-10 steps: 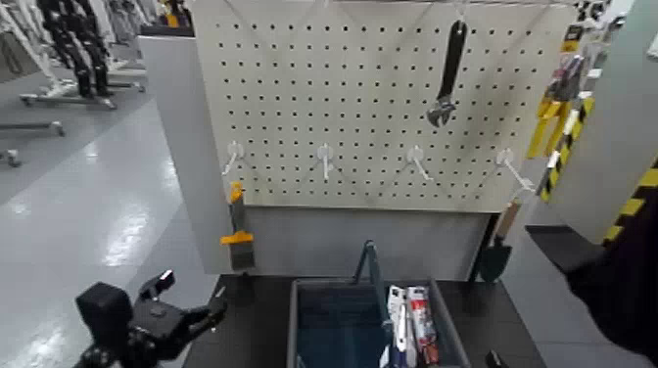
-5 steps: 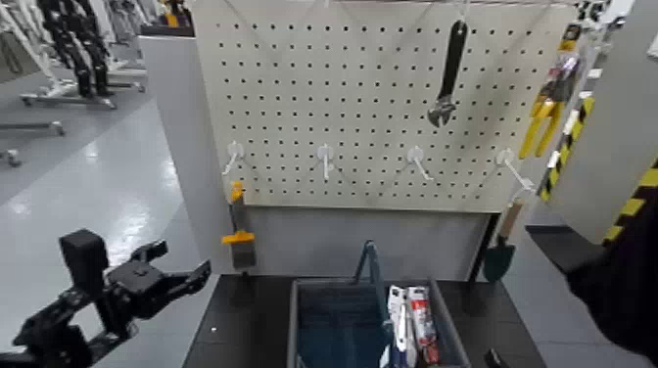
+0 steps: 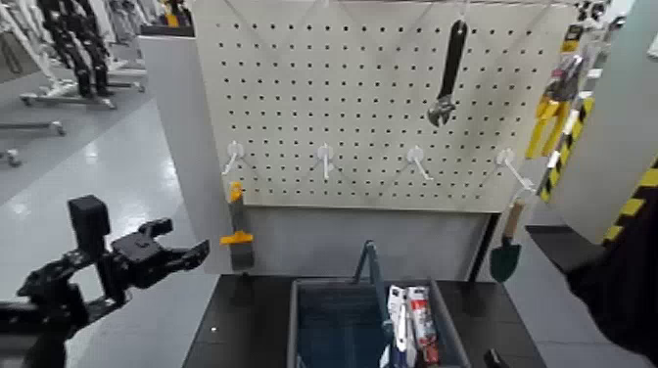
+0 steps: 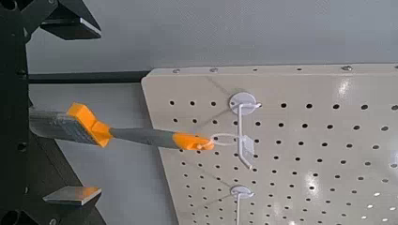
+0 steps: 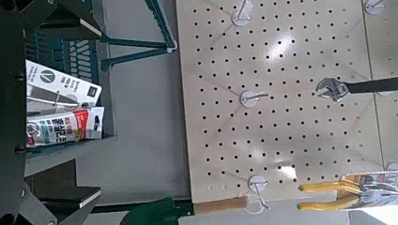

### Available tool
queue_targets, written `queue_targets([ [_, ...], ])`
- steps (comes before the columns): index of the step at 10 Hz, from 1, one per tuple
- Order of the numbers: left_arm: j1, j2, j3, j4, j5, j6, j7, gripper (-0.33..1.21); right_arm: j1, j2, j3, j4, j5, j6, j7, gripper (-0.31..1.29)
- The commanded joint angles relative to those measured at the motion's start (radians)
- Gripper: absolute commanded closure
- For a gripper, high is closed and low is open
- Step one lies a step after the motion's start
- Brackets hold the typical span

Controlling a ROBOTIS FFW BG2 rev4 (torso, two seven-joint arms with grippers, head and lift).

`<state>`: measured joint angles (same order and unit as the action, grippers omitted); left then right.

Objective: Put the yellow paint brush into the crate.

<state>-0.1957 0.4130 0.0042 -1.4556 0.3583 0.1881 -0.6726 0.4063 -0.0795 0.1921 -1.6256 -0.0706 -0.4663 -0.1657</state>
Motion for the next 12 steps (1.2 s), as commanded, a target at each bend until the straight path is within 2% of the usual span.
queue_targets([
  [1,-0.102,0.013,-0.069,0.092,0.005,0.002,-0.041,0.13,-0.001,0.001,0.003,0.001,0.0,0.0,0.0,0.13],
  [5,-0.248,0.018,-0.191,0.244,0.014,-0.029,-0.102,0.13,-0.004,0.003,0.006,0.003,0.0,0.0,0.0,0.13],
  [12,-0.378,-0.005,-0.317,0.377,0.037,-0.059,-0.162,0.14,-0.011,0.001,0.012,0.006,-0.002,-0.002,0.0,0.13],
])
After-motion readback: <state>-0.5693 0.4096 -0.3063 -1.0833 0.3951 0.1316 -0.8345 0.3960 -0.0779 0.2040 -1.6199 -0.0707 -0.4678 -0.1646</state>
